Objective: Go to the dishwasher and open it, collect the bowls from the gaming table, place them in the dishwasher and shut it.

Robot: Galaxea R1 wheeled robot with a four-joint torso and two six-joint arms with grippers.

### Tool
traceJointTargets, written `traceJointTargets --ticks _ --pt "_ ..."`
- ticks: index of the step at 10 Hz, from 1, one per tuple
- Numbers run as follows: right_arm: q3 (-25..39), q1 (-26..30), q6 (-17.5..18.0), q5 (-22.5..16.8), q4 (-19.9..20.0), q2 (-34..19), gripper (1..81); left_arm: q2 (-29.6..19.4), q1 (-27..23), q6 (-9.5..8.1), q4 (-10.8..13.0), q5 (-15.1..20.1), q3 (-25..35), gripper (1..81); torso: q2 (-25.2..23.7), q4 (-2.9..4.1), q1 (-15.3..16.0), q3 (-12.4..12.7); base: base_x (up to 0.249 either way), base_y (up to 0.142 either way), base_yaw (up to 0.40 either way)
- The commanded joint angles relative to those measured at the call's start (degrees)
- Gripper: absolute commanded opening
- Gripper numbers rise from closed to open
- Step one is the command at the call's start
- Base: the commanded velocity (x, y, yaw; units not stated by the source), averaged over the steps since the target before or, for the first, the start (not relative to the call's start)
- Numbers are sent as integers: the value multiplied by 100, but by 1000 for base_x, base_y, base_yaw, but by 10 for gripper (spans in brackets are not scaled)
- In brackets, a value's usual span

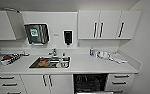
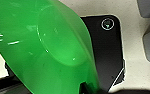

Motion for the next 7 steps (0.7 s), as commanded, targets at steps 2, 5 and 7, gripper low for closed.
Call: traceJointTargets --ticks 2,5,7 --pt "29 253 -36 -203 -38 20 10 -19 -350 -4 -11 193 24 10 0 0 0 0 110 63 0" --pt "29 261 -36 -203 -38 29 10 -27 -350 -4 -11 193 24 10 0 0 0 0 110 42 0" --pt "21 260 -36 -203 -38 20 10 -19 -350 -4 -11 193 24 10 0 0 -1 2 112 0 0"
